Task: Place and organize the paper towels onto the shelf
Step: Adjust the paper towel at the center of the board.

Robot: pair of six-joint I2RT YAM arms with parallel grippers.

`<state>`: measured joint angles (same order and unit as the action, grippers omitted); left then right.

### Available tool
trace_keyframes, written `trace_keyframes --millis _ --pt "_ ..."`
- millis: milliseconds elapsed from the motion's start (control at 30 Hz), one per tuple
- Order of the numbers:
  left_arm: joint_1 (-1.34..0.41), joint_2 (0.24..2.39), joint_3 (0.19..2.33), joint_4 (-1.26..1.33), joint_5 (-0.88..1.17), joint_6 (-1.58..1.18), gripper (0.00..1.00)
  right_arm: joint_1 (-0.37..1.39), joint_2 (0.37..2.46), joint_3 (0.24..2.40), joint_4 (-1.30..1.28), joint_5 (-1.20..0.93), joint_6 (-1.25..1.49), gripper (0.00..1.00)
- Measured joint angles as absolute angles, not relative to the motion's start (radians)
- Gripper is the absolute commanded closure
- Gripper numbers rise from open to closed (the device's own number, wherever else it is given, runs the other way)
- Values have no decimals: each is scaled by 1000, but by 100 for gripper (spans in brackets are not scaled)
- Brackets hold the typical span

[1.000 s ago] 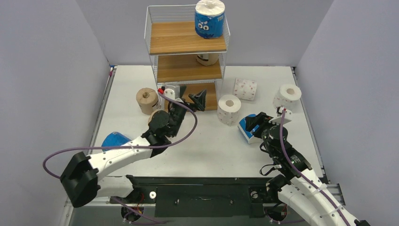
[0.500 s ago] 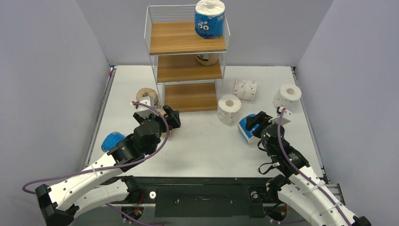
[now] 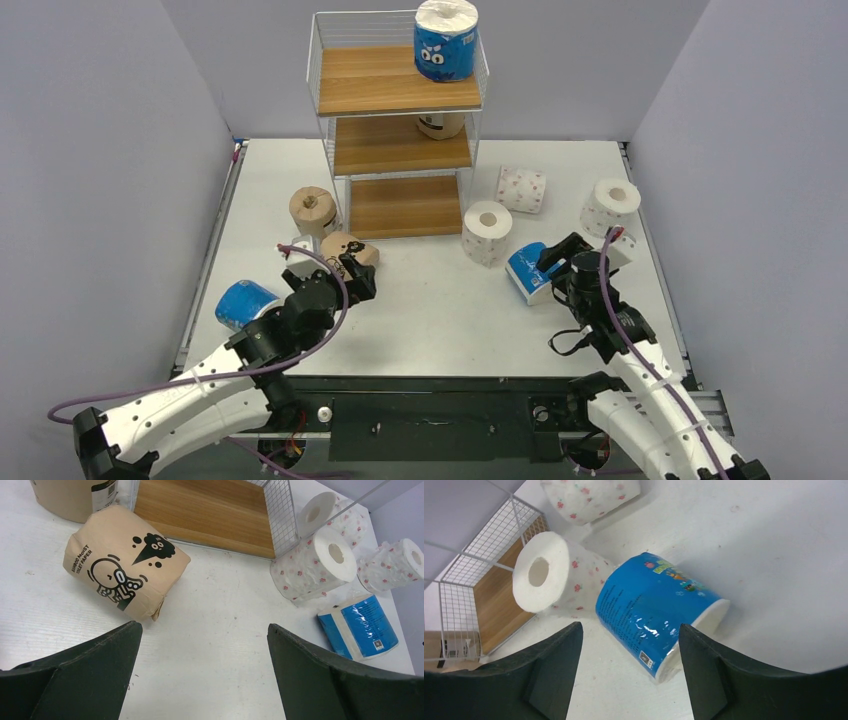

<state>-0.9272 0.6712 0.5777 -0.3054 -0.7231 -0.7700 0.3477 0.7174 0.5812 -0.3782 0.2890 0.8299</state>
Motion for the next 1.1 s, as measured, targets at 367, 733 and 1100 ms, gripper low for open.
trace_keyframes --millis 367,733,1100 --pt "-927 715 493 -242 -632 -813 4 283 584 494 -485 288 995 31" --pt "-927 744 458 -160 -554 -873 4 280 527 324 -457 219 1113 30" --pt "-927 715 426 -124 -522 -892 4 262 515 213 -260 175 1142 31"
